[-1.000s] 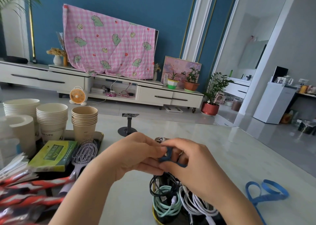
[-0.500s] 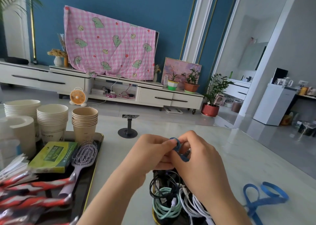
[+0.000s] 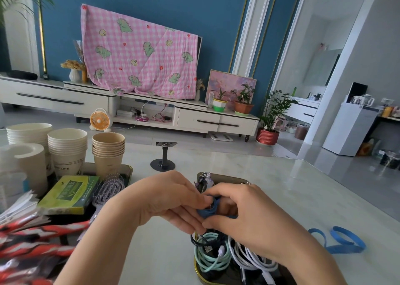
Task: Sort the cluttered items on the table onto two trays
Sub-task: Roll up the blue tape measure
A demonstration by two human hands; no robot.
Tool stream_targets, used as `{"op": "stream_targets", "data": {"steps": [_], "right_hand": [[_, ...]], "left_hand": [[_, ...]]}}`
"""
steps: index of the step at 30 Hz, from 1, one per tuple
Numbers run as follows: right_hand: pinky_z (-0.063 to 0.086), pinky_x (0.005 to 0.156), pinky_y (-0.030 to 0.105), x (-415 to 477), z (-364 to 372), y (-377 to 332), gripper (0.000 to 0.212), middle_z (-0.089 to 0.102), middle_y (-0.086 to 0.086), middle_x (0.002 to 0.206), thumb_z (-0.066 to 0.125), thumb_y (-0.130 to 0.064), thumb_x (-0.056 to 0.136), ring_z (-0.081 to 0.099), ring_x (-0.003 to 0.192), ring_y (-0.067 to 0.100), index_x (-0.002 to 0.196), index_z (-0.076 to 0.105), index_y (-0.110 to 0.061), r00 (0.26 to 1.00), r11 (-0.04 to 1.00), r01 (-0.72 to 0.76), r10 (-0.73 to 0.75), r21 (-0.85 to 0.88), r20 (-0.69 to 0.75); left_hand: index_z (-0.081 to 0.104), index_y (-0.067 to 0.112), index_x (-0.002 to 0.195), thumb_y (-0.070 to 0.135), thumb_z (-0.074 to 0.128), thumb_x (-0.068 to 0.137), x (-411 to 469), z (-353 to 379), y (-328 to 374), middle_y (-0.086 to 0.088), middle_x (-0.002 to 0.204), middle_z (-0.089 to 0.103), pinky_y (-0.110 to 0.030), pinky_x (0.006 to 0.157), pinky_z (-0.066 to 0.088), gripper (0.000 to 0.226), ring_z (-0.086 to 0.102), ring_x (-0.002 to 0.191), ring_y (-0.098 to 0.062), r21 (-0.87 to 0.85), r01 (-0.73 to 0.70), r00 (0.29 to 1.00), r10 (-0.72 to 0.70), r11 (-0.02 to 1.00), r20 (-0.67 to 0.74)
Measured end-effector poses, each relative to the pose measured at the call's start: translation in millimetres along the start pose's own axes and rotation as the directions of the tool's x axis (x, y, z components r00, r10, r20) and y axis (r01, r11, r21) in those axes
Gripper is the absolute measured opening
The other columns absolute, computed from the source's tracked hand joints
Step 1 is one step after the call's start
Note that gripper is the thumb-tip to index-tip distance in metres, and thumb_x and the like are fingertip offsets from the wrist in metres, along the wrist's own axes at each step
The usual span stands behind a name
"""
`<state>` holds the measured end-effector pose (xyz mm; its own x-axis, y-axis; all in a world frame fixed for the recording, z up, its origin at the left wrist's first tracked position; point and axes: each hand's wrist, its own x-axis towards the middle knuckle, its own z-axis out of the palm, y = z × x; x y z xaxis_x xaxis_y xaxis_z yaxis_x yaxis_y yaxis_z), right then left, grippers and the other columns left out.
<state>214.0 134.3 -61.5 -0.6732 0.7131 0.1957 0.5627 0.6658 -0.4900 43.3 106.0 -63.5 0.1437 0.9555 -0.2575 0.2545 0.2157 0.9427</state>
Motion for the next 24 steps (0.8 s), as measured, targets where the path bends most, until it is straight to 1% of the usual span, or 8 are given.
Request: {"op": "stream_targets", "data": {"steps": [6,9,12,15,17,19,21,24], "right_hand": [[0.047,0.067,0.032,3.6,12.0,-1.4,0.016,0.058,-0.008,0.065,0.064,-0.036,0.083,0.052,0.061,0.008,0.098,0.06,-0.033,0.998,1.0,0.021,-0.02,0.005,-0.056],[0.047,0.063,0.031,6.1,17.0,-0.9,0.014,0.06,-0.005,0.066,0.061,-0.038,0.085,0.055,0.063,0.011,0.097,0.058,-0.031,0.977,0.999,0.013,-0.02,-0.037,-0.211],[0.044,0.056,0.03,8.1,19.3,-1.3,0.013,0.057,-0.007,0.059,0.063,-0.038,0.084,0.053,0.057,0.012,0.084,0.055,-0.027,0.925,0.999,-0.013,-0.005,-0.045,-0.379],[0.037,0.048,0.024,8.1,19.7,-0.2,0.02,0.05,-0.007,0.051,0.061,-0.039,0.082,0.046,0.048,0.01,0.073,0.048,-0.027,0.889,0.998,-0.061,0.042,-0.029,-0.456],[0.033,0.046,0.024,8.3,20.2,0.7,0.022,0.049,-0.007,0.049,0.06,-0.041,0.082,0.044,0.046,0.01,0.072,0.048,-0.025,0.873,0.996,-0.08,0.046,-0.049,-0.486],[0.033,0.046,0.024,8.4,20.1,0.6,0.024,0.05,-0.006,0.05,0.059,-0.043,0.084,0.043,0.045,0.011,0.074,0.05,-0.023,0.869,0.992,-0.084,0.027,-0.095,-0.493],[0.034,0.049,0.026,8.0,18.4,-0.9,0.025,0.051,-0.004,0.052,0.058,-0.046,0.084,0.043,0.047,0.012,0.077,0.05,-0.023,0.891,0.985,-0.087,0.011,-0.147,-0.454],[0.036,0.051,0.022,6.8,12.9,-1.5,0.022,0.055,-0.007,0.053,0.067,-0.046,0.077,0.048,0.051,0.008,0.078,0.055,-0.027,0.941,0.996,-0.054,0.028,-0.069,-0.338]], "left_hand": [[0.071,0.003,0.082,0.019,0.064,0.084,-3.6,-7.4,-2.8,-0.013,0.079,0.073,-0.02,0.059,0.056,0.018,0.071,0.068,-0.017,0.001,-0.005,1.0,0.005,1.0,-0.011],[0.071,0.001,0.088,0.024,0.065,0.081,0.2,-4.3,-2.3,-0.014,0.08,0.073,-0.021,0.06,0.056,0.025,0.071,0.068,-0.016,-0.117,-0.087,0.992,0.075,0.989,-0.102],[0.07,0.002,0.091,0.031,0.067,0.079,9.0,6.9,-0.7,-0.015,0.081,0.073,-0.024,0.063,0.057,0.033,0.069,0.066,-0.015,-0.221,-0.185,0.964,0.133,0.958,-0.231],[0.071,0.002,0.091,0.031,0.066,0.082,15.3,19.7,0.8,-0.015,0.083,0.073,-0.024,0.065,0.058,0.031,0.069,0.066,-0.016,-0.249,-0.235,0.943,0.158,0.94,-0.292],[0.07,0.0,0.093,0.028,0.065,0.084,17.7,24.8,1.4,-0.017,0.086,0.072,-0.023,0.063,0.057,0.029,0.068,0.066,-0.016,-0.287,-0.254,0.935,0.159,0.924,-0.316],[0.069,-0.002,0.094,0.025,0.065,0.085,18.0,26.1,1.9,-0.02,0.087,0.072,-0.022,0.06,0.057,0.028,0.068,0.064,-0.016,-0.321,-0.265,0.932,0.156,0.909,-0.329],[0.069,-0.002,0.092,0.025,0.064,0.086,17.3,23.3,1.3,-0.021,0.086,0.071,-0.024,0.062,0.058,0.027,0.068,0.065,-0.017,-0.288,-0.25,0.934,0.152,0.924,-0.324],[0.069,0.002,0.085,0.025,0.066,0.083,10.2,10.9,-0.2,-0.018,0.08,0.071,-0.025,0.063,0.058,0.023,0.068,0.064,-0.018,-0.187,-0.17,0.961,0.121,0.967,-0.249]]}}
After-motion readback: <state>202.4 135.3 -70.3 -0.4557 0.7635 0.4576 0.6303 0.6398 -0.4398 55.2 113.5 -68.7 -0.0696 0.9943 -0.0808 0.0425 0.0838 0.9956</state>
